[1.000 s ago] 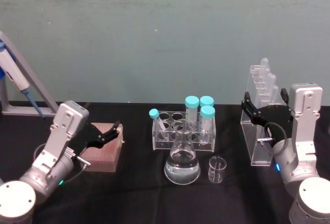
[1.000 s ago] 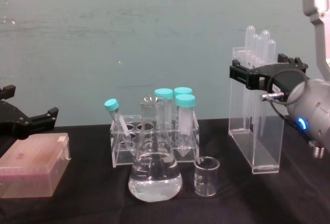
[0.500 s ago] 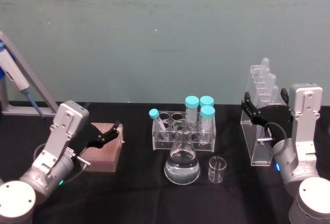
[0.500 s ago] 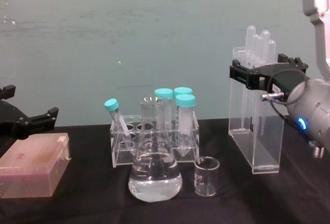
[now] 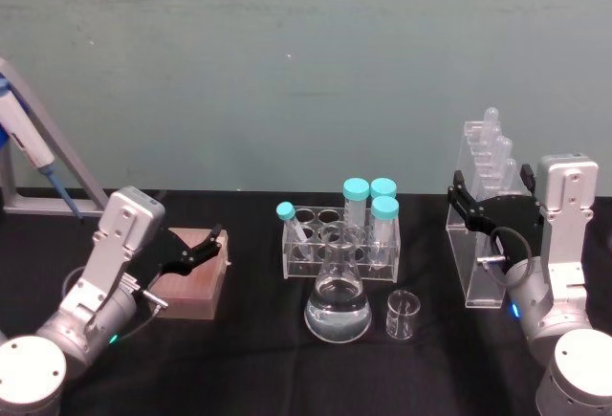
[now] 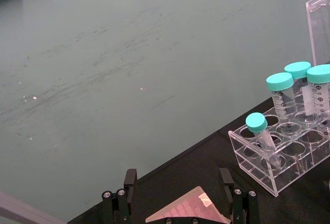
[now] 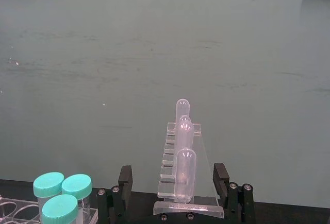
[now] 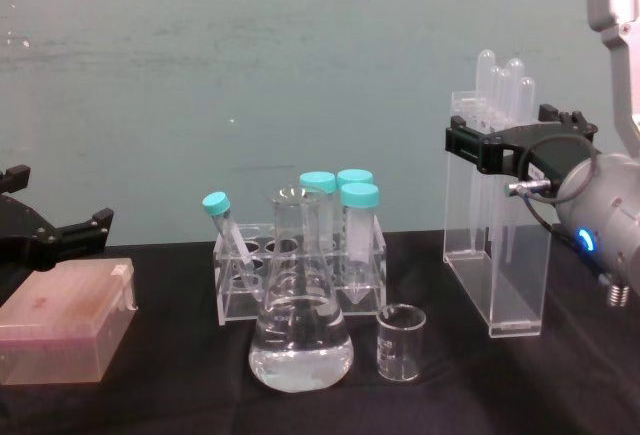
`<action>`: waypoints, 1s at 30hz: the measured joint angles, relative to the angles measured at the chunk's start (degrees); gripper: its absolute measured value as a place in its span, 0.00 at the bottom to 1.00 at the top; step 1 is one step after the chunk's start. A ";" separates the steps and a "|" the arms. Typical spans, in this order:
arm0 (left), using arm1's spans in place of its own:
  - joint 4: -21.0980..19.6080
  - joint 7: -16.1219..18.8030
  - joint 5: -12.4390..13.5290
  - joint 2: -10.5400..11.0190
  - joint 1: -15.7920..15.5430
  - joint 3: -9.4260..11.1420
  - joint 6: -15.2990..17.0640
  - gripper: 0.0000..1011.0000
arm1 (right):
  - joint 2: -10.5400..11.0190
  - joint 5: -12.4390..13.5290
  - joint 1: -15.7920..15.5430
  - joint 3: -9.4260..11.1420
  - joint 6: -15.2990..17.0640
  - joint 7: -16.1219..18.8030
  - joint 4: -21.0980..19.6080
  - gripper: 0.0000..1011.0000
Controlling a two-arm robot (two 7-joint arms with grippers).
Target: Place the experimental apparatus aside using one hand.
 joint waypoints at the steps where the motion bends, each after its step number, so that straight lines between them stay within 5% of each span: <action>1: 0.00 0.00 0.00 0.00 0.00 0.00 0.00 0.99 | 0.00 0.00 0.00 0.00 0.00 0.00 0.00 0.99; 9: 0.00 0.00 0.00 0.00 0.00 0.00 0.00 0.99 | 0.00 0.00 0.00 0.00 0.00 0.00 0.00 0.87; 18: 0.00 0.00 0.00 0.00 0.00 0.00 0.00 0.99 | 0.00 0.00 0.00 0.00 0.00 0.01 0.00 0.61; 30: 0.00 0.00 0.00 0.00 0.00 0.00 0.00 0.99 | 0.00 0.01 0.00 0.00 0.00 0.01 0.00 0.60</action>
